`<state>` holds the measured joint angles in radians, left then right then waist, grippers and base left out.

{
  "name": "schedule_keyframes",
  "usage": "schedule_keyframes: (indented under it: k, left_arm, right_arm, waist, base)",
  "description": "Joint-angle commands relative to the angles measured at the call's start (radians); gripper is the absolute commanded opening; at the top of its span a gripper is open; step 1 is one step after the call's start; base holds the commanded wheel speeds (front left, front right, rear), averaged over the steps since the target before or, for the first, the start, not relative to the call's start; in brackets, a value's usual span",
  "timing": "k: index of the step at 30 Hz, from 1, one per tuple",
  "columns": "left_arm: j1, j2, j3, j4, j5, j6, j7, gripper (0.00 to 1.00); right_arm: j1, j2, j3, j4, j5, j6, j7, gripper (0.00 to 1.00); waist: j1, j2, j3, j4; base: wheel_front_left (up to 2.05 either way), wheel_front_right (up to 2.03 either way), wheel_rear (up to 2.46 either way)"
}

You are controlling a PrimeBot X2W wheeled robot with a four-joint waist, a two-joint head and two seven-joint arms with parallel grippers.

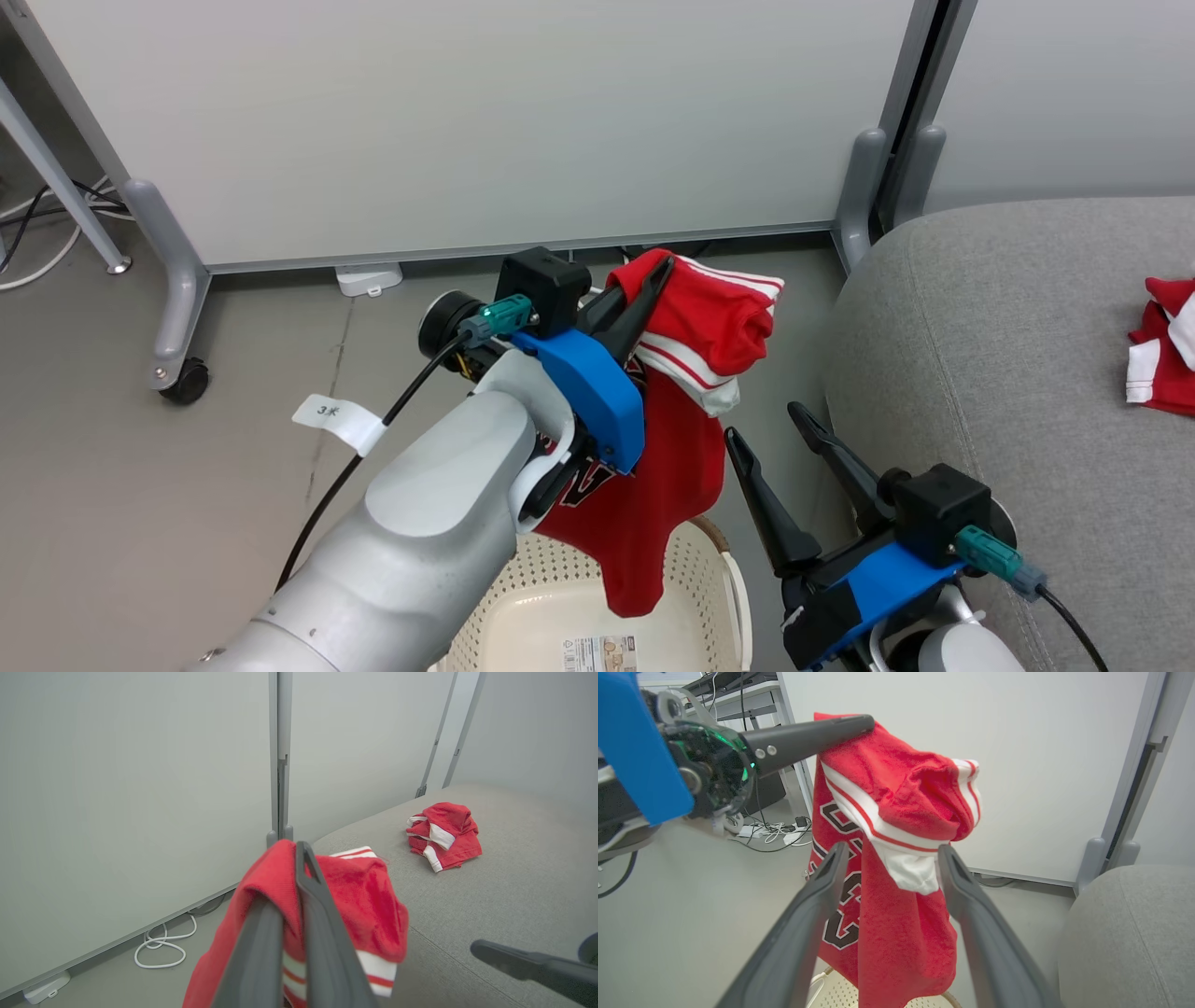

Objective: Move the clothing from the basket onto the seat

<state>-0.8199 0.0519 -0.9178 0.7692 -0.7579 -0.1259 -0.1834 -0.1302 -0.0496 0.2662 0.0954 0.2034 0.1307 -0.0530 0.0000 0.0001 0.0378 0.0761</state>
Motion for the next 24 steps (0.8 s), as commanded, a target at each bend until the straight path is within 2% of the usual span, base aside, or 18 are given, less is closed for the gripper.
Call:
schedule_keyframes:
  k: [1, 16, 24]
  left_arm:
    - [-0.019, 0.0, -0.002, -0.008, -0.007, -0.007, 0.003, 0.0]
    - [-0.075, -0.001, -0.061, -0.059, -0.063, 0.018, 0.011, 0.0]
    - [-0.093, -0.001, -0.087, -0.07, -0.087, 0.028, 0.01, 0.0]
  right_arm:
    - [0.02, -0.002, 0.003, 0.003, 0.002, 0.0, 0.006, 1.0]
    - [0.01, -0.002, 0.0, 0.049, 0.008, 0.0, 0.014, 1.0]
    - [-0.078, -0.002, 0.014, 0.165, 0.006, 0.0, 0.056, 1.0]
  waist:
    - [0.0, -0.0001, -0.002, 0.001]
    - [0.0, -0.0001, -0.008, -0.008]
    - [0.0, -0.0001, -0.005, -0.007]
  base:
    - [0.0, 0.0, 0.0]
    - [0.0, 0.0, 0.0]
    - [0.0, 0.0, 0.0]
